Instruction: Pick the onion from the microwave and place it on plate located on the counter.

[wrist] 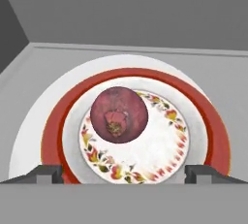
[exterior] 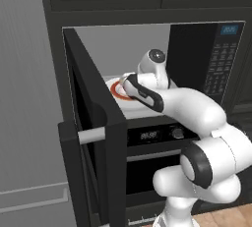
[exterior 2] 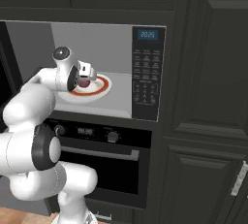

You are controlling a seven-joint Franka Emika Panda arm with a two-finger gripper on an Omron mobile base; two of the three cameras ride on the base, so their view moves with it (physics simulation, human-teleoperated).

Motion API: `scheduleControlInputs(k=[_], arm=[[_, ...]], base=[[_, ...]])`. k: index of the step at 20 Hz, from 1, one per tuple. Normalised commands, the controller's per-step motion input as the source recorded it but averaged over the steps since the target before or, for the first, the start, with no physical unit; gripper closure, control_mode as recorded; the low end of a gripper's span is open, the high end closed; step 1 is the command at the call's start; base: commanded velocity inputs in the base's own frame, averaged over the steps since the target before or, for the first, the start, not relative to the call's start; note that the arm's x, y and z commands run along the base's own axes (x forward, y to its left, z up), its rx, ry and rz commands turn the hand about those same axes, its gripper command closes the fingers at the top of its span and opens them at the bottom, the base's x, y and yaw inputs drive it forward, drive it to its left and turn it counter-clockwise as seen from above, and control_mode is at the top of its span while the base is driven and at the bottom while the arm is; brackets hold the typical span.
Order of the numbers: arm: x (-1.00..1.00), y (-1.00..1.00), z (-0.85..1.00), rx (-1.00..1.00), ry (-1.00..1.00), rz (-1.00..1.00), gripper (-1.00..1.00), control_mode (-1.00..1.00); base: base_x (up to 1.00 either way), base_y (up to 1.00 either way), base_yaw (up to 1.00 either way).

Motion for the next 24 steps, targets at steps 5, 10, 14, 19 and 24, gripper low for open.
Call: scheduleControlInputs(k=[5,10,14,19,24], arm=[[0.38,0.19,-0.02,0.0,0.0,0.0,-1.0,-1.0],[0.3,0.06,-0.02,0.0,0.0,0.0,-1.0,-1.0],[0.29,0.0,-0.07,0.0,0.0,0.0,-1.0,-1.0],[0.16,0.0,-0.11,0.0,0.0,0.0,-1.0,-1.0],[0.0,0.0,-0.23,0.0,0.0,0.0,-1.0,-1.0]], base=[[0.0,0.0,0.0],[0.0,0.0,0.0],[0.0,0.0,0.0],[0.0,0.0,0.0],[0.0,0.0,0.0]])
